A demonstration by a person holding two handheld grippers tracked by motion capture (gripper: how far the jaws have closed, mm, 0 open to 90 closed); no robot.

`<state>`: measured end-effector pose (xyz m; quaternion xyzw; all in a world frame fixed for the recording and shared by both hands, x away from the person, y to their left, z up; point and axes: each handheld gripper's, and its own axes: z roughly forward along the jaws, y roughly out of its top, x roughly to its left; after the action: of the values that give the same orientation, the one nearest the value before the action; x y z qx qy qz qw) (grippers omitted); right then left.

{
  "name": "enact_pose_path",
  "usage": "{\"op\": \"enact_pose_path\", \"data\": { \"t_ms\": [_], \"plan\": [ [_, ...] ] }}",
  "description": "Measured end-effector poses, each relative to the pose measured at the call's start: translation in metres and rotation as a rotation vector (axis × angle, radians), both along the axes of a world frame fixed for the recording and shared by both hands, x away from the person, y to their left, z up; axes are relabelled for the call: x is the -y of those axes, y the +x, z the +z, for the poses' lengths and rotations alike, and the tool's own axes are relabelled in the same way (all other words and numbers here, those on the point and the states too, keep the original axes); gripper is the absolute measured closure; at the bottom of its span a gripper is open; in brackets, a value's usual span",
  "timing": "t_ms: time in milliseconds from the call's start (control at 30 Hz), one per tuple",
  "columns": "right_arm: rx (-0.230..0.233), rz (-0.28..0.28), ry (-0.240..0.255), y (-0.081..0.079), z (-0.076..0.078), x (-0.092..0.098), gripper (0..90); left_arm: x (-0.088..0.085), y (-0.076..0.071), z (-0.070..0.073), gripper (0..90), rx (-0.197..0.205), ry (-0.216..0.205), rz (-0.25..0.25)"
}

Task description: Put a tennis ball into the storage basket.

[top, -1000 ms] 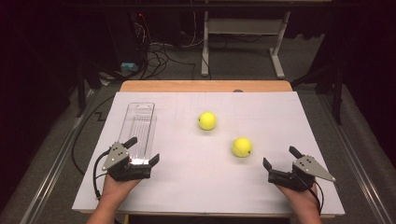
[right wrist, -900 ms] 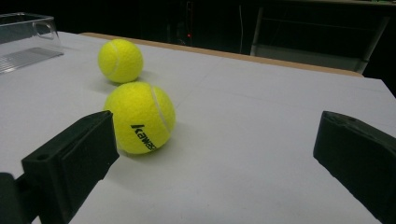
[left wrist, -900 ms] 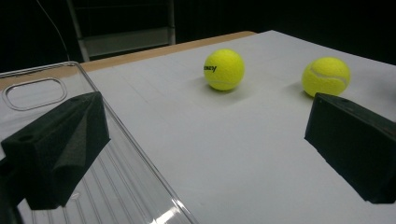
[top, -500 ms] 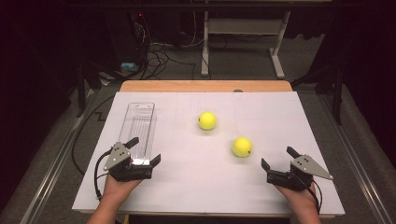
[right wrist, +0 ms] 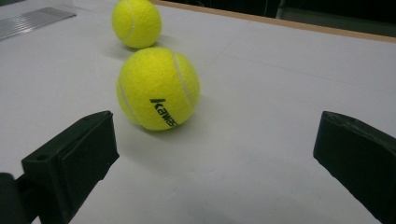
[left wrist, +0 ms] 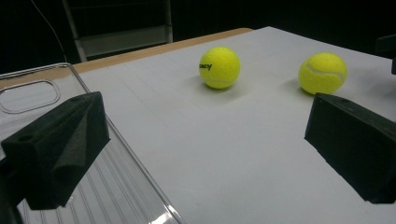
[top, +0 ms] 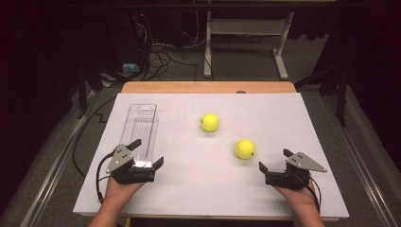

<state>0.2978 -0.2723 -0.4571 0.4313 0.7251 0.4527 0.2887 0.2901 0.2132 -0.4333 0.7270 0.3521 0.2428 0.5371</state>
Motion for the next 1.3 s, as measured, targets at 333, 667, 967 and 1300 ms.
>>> {"op": "enact_pose_path", "data": {
  "t_ms": [333, 667, 967, 1300],
  "plan": [
    [-0.012, 0.032, -0.016, 0.011, 0.001, -0.014, 0.0, 0.011, -0.001, 0.005, 0.6, -0.018, 0.052, -0.021],
    [-0.006, 0.052, -0.015, 0.016, 0.002, -0.022, 0.0, 0.043, 0.0, 0.016, 0.6, -0.116, 0.165, -0.102],
    [-0.009, 0.058, 0.011, 0.027, 0.005, -0.028, 0.0, 0.088, 0.014, 0.023, 0.5, -0.287, 0.318, -0.212],
    [-0.007, 0.06, 0.01, 0.039, 0.008, -0.038, 0.0, 0.114, 0.031, 0.008, 0.5, -0.466, 0.442, -0.274]
  ]
}}
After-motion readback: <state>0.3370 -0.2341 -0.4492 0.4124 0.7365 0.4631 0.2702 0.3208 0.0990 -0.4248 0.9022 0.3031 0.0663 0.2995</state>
